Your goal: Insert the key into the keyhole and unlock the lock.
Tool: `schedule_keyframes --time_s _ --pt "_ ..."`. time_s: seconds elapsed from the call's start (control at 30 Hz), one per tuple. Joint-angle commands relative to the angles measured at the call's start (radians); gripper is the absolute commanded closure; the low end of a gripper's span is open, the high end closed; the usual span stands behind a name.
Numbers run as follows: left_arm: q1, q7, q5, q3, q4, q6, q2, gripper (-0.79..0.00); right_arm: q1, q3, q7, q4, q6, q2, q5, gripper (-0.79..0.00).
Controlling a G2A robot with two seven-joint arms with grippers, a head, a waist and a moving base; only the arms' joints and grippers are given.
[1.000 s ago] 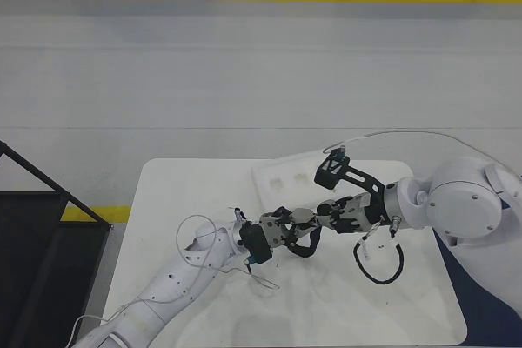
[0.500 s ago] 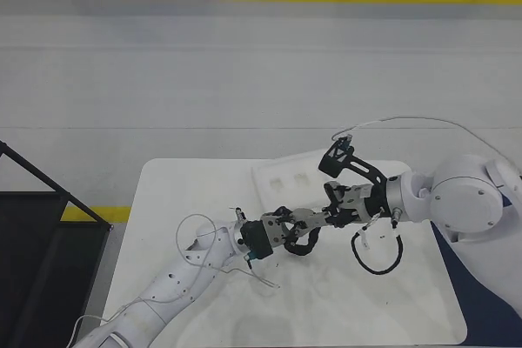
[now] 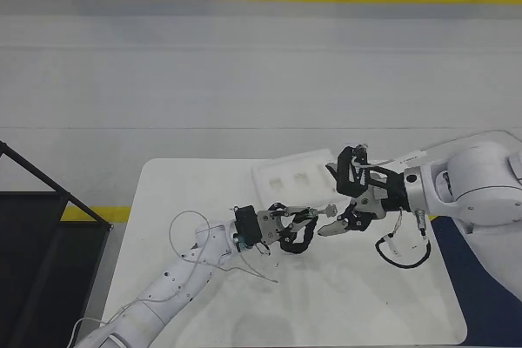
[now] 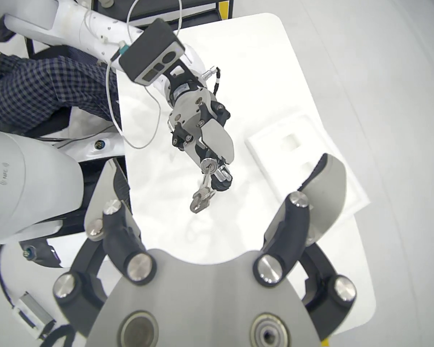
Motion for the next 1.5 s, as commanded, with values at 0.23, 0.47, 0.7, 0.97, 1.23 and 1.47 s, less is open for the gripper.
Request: schedule_keyframes --time_s 0.23,0.47,0.7,0.97,1.23,1.47 --pt "0.020 -0.101 -0.202 -0.038 -0.024 -0.166 0.003 0.000 -0.042 0.000 -0.125 0.030 -0.111 0.053 -0.088 -0.785" --pt "0.027 -0.193 -0.273 -0.044 -0.010 -0.205 0.001 0.000 -0.049 0.007 -0.143 0.043 -0.091 0.054 -0.077 -0.785" --pt "0.021 -0.241 -0.316 -0.039 -0.019 -0.232 -0.005 0.000 -0.055 0.006 -0.137 0.000 -0.136 0.058 -0.190 -0.785" --pt "0.002 -0.267 -0.351 -0.027 -0.001 -0.228 -0.018 0.000 -0.064 0.010 -0.233 -0.064 -0.200 0.065 -0.354 -0.785" --pt "-0.010 -0.286 -0.335 -0.009 0.006 -0.214 -0.028 0.000 -0.061 -0.030 -0.259 -0.090 -0.228 0.061 -0.405 -0.785" --pt "-0.015 -0.274 -0.283 0.007 -0.002 -0.187 -0.035 0.000 -0.032 -0.085 -0.247 -0.085 -0.246 0.057 -0.385 -0.785"
